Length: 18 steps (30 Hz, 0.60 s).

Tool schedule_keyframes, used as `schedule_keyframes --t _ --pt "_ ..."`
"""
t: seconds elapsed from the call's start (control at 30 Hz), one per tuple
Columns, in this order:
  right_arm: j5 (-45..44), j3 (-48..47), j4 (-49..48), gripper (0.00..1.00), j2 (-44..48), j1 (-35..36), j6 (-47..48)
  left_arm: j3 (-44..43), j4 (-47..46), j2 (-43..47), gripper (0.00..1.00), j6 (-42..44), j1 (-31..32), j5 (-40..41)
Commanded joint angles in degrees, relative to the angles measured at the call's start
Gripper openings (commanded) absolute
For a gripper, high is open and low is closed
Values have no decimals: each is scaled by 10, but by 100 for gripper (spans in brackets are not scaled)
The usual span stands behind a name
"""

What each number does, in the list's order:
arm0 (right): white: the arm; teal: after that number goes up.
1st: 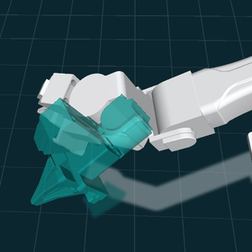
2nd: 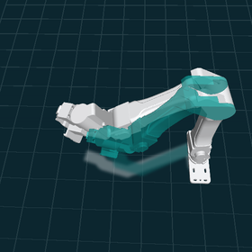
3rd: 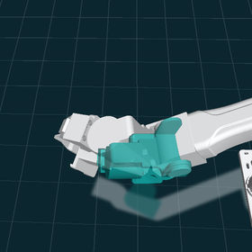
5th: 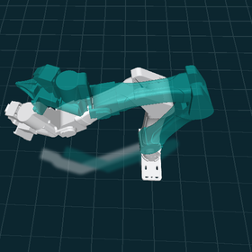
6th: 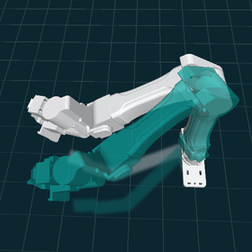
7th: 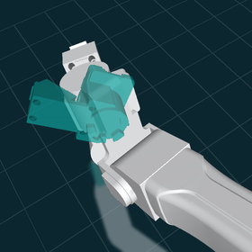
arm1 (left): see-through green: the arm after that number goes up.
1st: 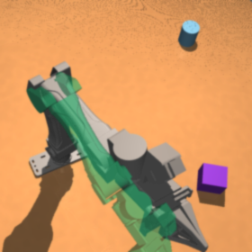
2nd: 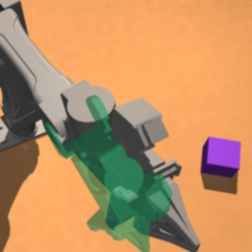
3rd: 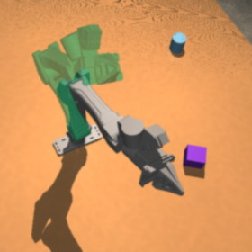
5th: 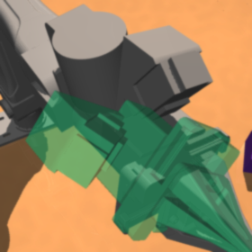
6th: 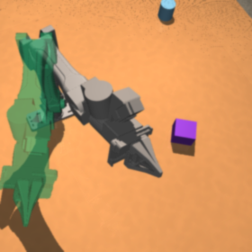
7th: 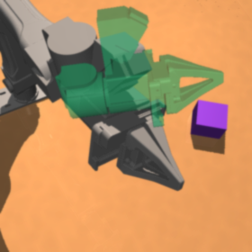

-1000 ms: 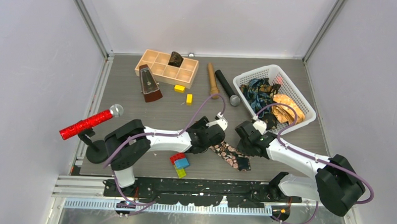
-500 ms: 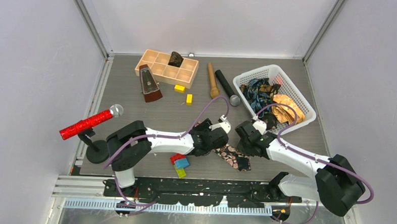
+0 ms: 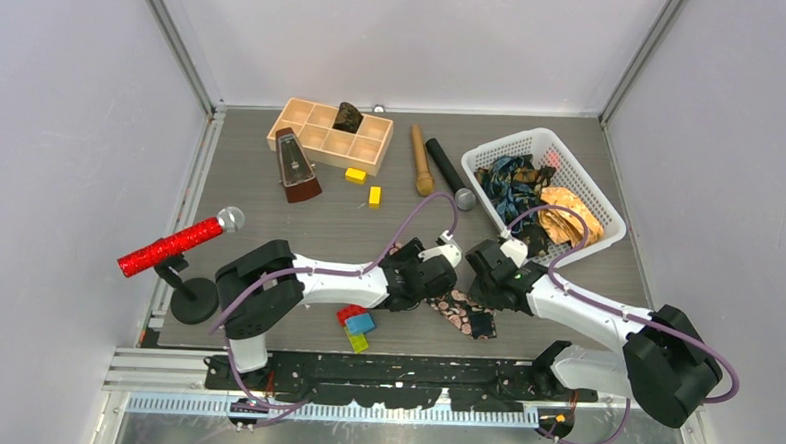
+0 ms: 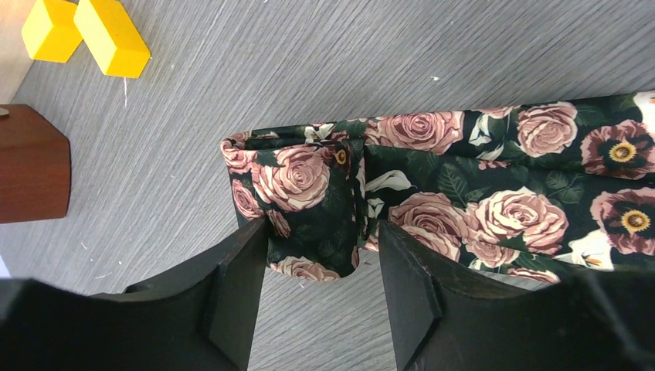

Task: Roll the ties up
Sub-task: Roll the tie at the center of the board.

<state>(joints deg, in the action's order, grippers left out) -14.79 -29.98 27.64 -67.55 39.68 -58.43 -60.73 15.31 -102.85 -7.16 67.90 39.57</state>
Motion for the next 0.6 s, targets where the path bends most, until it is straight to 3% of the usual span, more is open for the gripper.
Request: schedule_keyframes --t 0.0,0.3,0.57 --pt "-4 3 -9 17 -3 2 -6 -16 -3 -2 56 -15 5 -13" --pt "-7 4 -9 18 5 2 -8 -9 -9 0 52 -18 5 -26" --pt "-7 5 -8 20 8 2 -8 -6 -13 2 57 -24 5 -42"
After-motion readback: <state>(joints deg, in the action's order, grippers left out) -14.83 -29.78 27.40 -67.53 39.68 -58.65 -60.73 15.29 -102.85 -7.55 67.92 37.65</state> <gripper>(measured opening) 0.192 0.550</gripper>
